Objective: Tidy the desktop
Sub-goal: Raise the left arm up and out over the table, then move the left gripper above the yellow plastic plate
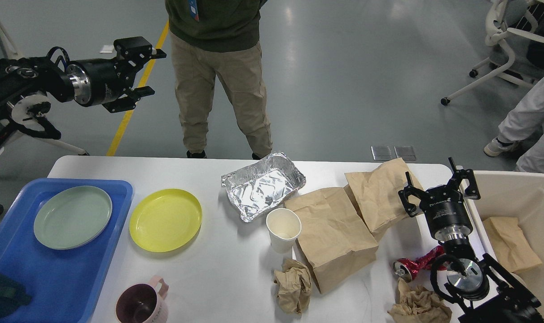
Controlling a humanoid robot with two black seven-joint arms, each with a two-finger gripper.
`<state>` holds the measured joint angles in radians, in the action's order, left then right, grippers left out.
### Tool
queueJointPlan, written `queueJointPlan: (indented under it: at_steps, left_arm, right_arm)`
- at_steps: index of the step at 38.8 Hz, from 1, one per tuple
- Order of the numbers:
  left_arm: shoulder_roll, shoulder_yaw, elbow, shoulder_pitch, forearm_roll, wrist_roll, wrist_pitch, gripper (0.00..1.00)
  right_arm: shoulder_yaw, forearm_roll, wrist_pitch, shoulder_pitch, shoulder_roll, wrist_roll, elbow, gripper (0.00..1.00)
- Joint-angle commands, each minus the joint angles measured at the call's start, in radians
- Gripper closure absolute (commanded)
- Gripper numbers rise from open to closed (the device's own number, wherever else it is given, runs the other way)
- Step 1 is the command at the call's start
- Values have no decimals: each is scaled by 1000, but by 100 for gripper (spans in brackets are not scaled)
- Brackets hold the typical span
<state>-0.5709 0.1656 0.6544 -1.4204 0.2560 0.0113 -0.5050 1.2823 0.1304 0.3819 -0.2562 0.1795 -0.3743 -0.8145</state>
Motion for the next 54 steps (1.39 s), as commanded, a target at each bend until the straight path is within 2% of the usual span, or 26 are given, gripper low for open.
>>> queueJointPlan:
  at_steps: [1, 5, 8, 14, 16, 24, 30, 38, 54]
  left_arm:
    - [38, 349, -1, -161, 0, -1, -23, 4]
    - [101, 506, 10, -241, 0, -2, -46, 4]
    - [189, 661, 19, -347, -1, -2, -90, 4]
    - [292, 889, 80, -446, -4, -4, -153, 4]
    - [301, 923, 114, -453, -4, -4, -159, 4]
    - [385, 960, 293, -474, -6, -4, -161, 4]
    - [457, 1054, 433, -564, -14, -10, -161, 4]
    - [462, 1121, 436, -601, -17, -8, -159, 4]
    - [487, 1112, 436, -585, -20, -17, -148, 4]
  right_arm:
    - [0, 0, 0, 0, 0, 0, 0, 0]
    - [0, 0, 0, 0, 0, 0, -2, 0]
    - [0, 0, 0, 0, 0, 0, 0, 0]
    - [0, 0, 0, 0, 0, 0, -2, 0]
    - [0, 0, 0, 0, 0, 0, -2, 0]
    - [0, 0, 0, 0, 0, 0, -2, 0]
    - [0, 0, 0, 0, 0, 0, -2, 0]
    - [0, 0, 0, 0, 0, 0, -2, 0]
    - [0, 0, 2, 0, 0, 0, -3, 0]
